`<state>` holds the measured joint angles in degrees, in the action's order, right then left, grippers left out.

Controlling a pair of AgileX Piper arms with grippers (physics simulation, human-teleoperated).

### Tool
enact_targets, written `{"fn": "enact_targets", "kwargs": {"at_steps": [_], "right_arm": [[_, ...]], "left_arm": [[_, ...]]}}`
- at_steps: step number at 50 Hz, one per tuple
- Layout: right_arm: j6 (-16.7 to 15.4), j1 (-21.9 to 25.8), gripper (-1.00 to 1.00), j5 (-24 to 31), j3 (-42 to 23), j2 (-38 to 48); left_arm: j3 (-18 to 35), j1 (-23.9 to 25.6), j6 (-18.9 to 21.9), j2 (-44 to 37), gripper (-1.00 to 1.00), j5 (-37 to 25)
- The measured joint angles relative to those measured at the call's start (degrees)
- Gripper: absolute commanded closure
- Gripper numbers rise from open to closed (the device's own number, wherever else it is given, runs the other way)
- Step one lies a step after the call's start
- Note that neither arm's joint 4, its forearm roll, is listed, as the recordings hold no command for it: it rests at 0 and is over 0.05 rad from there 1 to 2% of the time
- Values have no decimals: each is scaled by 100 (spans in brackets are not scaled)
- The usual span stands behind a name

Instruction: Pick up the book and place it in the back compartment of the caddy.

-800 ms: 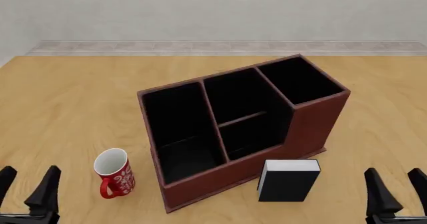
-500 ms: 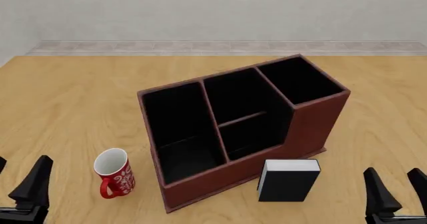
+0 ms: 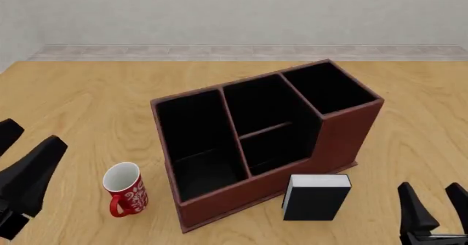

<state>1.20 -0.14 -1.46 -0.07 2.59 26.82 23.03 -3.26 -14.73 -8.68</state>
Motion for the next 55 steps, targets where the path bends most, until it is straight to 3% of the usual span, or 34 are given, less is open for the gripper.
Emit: {"fn": "enact_targets", "kwargs": {"at_steps": [15,35,55], "right_arm": [[11,-3,-100,-91,1,101],[1,-4,-100,-82,2,85],[-6,-5,-100,-117,2,117]], "left_arm": [[1118,1208,83,-1350,-100,190],[1749,2571,320,-3250,-100,798],[2255,3097,413,-4674,-100,1157]]}}
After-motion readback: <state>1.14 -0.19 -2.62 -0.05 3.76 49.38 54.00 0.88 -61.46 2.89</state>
